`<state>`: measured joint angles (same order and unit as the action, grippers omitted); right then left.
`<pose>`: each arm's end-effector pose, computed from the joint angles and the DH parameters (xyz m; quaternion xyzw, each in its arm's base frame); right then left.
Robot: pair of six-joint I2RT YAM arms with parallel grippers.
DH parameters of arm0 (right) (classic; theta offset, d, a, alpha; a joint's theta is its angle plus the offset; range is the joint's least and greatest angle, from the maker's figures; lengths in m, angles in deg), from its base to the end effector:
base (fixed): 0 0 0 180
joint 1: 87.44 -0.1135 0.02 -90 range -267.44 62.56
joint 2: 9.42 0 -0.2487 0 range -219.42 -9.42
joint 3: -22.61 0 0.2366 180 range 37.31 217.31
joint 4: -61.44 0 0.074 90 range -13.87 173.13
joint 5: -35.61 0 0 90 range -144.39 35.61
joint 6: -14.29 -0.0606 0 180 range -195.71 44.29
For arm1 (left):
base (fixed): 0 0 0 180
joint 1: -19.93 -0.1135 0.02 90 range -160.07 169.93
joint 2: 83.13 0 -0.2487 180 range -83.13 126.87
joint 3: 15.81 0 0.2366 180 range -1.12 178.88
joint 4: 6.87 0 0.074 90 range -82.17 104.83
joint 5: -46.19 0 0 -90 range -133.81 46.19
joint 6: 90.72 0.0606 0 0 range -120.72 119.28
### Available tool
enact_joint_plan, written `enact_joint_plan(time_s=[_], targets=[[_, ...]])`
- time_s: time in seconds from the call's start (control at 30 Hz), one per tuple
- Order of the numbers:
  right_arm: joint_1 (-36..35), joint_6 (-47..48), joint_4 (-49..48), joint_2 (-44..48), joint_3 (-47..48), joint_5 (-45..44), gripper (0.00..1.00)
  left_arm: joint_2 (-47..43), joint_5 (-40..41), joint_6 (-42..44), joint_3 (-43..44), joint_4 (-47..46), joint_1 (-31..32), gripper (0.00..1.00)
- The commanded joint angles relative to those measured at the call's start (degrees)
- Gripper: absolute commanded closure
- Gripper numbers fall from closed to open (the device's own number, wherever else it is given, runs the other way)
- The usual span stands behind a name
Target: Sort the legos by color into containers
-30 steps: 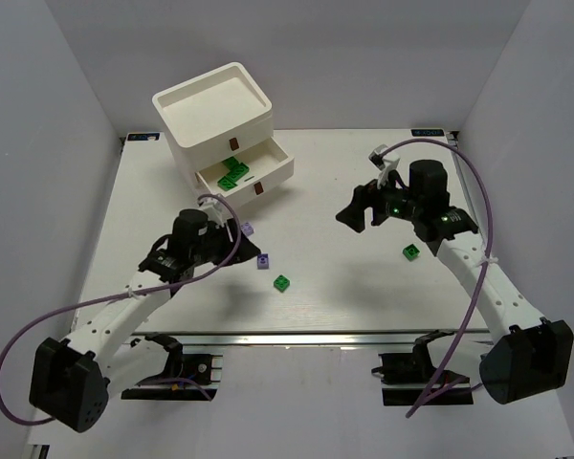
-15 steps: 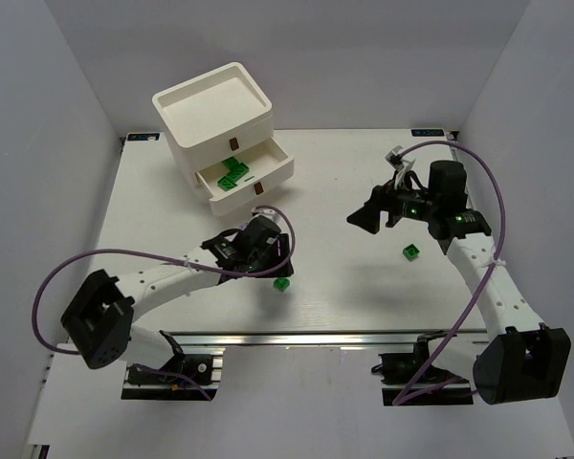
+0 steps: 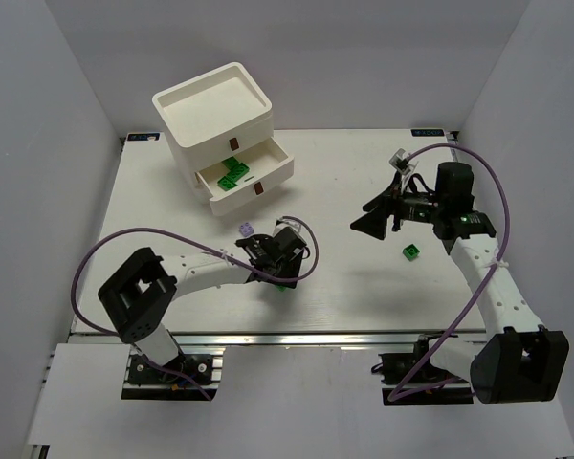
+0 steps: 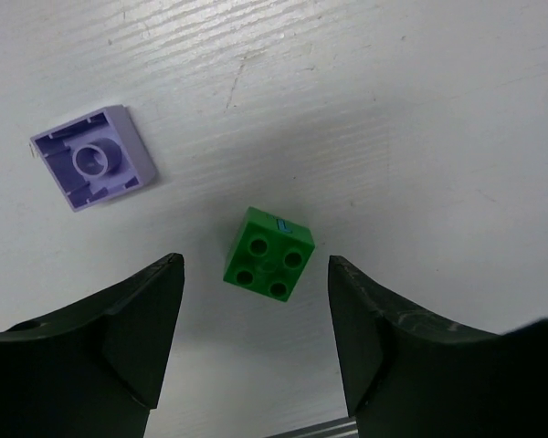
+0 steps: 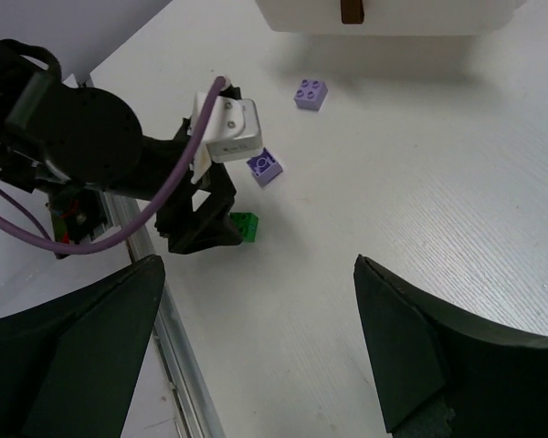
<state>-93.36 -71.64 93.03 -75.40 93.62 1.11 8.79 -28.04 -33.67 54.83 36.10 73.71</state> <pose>0.2449 0.0756 0.3130 -0.3094 0.7286 0.4035 0.4588 0.1943 -0.2374 0.1570 0.1445 0.9553 -0.0543 0.2523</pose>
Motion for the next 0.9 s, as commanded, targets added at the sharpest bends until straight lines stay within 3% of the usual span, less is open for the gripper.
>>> enact_joint_plan(time_s=[0.0,0.3,0.47,0.63,0.73,0.87], targets=[[1.2,2.1,0.1,1.3,-0.5,6.1,0.11,1.2,2.3,3.4,2.9,-0.9,0.9,0.26],[3.5,2.1,0.4,1.1,-0.5,8.0,0.11,3.4,0.2,3.9,1.2,-5.1,1.4,0.36],[4.7,1.9,0.4,0.8,-0.6,9.2,0.11,3.4,0.0,3.7,0.2,-5.9,1.4,0.53],[5.4,1.6,0.5,0.3,-0.6,10.4,0.11,3.4,0.0,4.0,0.7,-4.7,1.4,0.5],[5.1,1.4,0.5,0.1,-0.6,10.8,0.11,3.4,0.1,4.4,1.0,-3.4,1.4,0.39],[7.1,1.3,0.4,-0.3,-0.7,11.5,0.11,2.9,0.3,4.8,0.8,-2.5,1.4,0.35]])
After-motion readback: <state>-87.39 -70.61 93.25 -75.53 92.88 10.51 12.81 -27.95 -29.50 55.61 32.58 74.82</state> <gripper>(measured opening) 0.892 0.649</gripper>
